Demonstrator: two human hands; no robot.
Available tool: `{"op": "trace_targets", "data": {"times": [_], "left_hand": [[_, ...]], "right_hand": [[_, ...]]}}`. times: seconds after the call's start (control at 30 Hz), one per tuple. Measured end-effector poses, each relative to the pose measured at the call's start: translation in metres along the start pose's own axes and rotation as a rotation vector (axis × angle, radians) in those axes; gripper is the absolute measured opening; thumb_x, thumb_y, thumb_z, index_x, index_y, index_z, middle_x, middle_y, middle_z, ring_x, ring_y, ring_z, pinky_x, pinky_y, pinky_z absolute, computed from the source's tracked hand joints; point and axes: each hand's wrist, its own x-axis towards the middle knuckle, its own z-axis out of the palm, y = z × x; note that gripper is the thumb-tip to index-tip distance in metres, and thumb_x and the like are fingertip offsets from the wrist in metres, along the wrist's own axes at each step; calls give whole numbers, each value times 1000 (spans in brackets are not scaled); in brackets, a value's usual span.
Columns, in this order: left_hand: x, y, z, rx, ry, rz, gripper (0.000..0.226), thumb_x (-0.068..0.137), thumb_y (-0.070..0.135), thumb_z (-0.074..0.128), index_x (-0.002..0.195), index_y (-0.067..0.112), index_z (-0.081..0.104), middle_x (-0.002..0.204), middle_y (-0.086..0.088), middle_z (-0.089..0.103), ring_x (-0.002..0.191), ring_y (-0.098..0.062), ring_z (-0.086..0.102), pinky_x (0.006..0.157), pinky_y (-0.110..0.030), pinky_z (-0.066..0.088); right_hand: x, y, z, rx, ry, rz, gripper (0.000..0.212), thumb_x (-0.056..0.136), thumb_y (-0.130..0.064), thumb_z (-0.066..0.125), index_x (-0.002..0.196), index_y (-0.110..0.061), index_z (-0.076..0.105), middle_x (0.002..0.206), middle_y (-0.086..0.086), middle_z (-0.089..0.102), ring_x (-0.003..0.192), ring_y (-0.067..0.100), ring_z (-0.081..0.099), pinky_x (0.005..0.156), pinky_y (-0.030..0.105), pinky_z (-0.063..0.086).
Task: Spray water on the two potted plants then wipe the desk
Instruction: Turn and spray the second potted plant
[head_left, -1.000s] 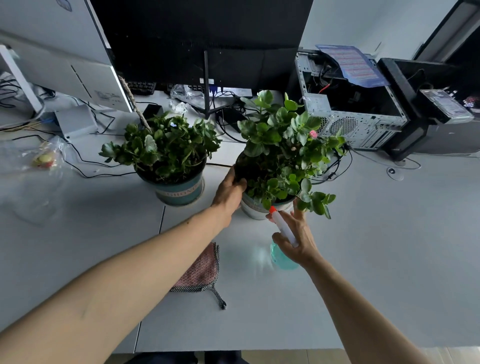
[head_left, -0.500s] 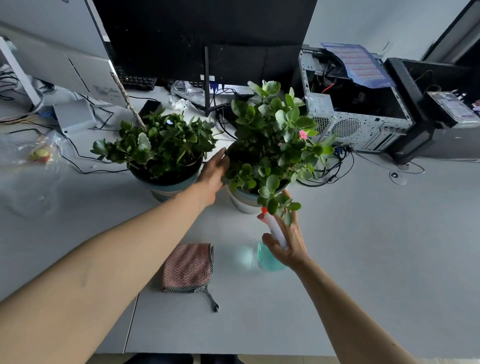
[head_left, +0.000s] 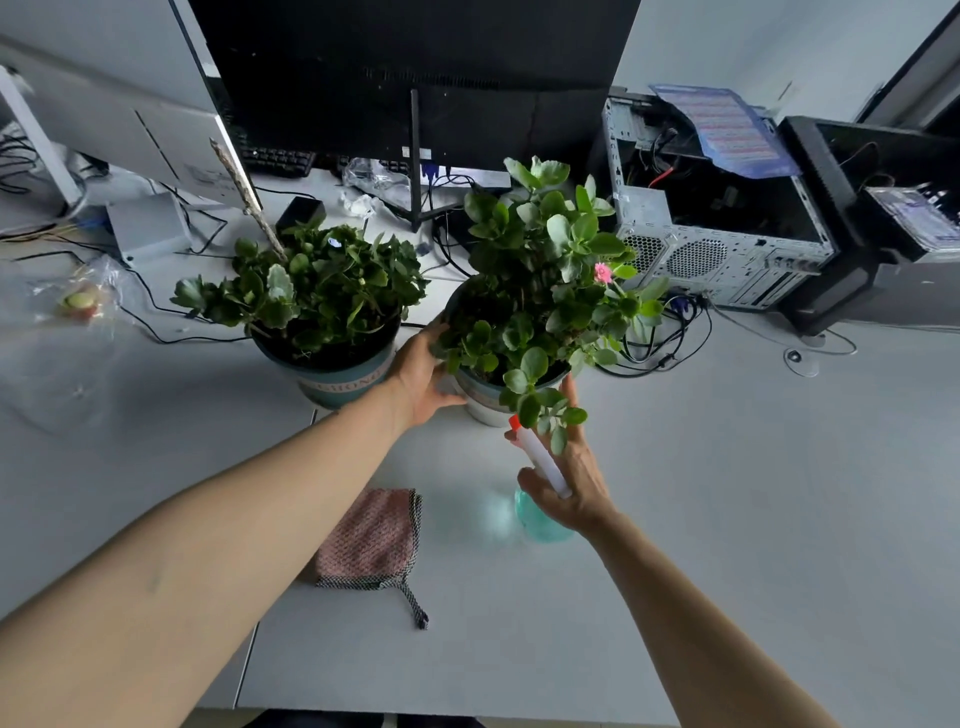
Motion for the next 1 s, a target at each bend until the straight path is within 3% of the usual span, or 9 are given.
{"op": "trace_targets", "data": {"times": [0.1,0.27,0.4,0.43,0.57,0.7,0.8,0.93,1.0], "left_hand": [[5,4,-2,22,0,-19,45,93,45,39,134,30,52,147,1,47,136,-22,39,105,-67,33],[6,4,-4,28,-4,-17,45,93,46,40,133,30,53,146,0,48,135,-23,40,102,-67,35],[4,4,-2,25,6,-4,44,94,44,39,133,30,53,144,0,49,134,-22,41,102,-67,35],[3,4,-2,23,5,-1,43,94,44,39,133,30,52,145,0,49,135,-22,40,103,-67,34],[-2,1,-1,-22,0,22,38,96,44,37,130,35,51,150,3,43,139,-21,36,105,-65,32],[-12,-2,2,-110,21,59,22,97,44,35,112,43,52,152,2,40,142,-22,32,107,-69,27],[-17,-8,2,-134,66,77,36,97,48,34,130,38,47,156,3,34,146,-21,25,110,-66,22],[-25,-22,-6,-135,144,94,55,96,50,39,147,32,31,158,6,30,147,-18,24,113,-58,22],[-31,-31,-12,-84,188,121,57,95,49,43,147,30,31,158,7,30,145,-16,27,113,-54,25]], "right_hand": [[2,-1,3,2,54,-6,53,71,-9,59,124,-15,59,158,33,1,127,48,52,96,56,50],[2,2,8,37,68,65,49,71,-11,57,119,-3,64,158,30,-1,133,50,44,98,49,51],[4,-5,3,44,92,17,79,73,-12,56,136,-56,37,156,35,11,133,53,41,100,54,49],[4,-4,2,49,95,16,78,75,-15,55,138,-55,34,156,36,12,133,55,40,100,55,48],[-1,7,4,20,98,45,53,84,-30,51,125,3,60,158,34,2,145,47,22,110,28,36],[-7,8,4,0,236,42,54,87,-42,51,118,1,62,159,31,7,147,-5,11,94,17,39],[-16,10,6,-23,307,119,44,86,-36,56,121,-10,61,163,20,12,133,-22,23,80,25,42],[-25,0,14,27,382,206,46,82,-23,66,127,-22,54,159,12,30,127,2,45,86,18,46],[-28,-5,21,79,412,312,57,82,-25,65,135,-19,47,144,17,50,126,23,53,98,33,50]]}}
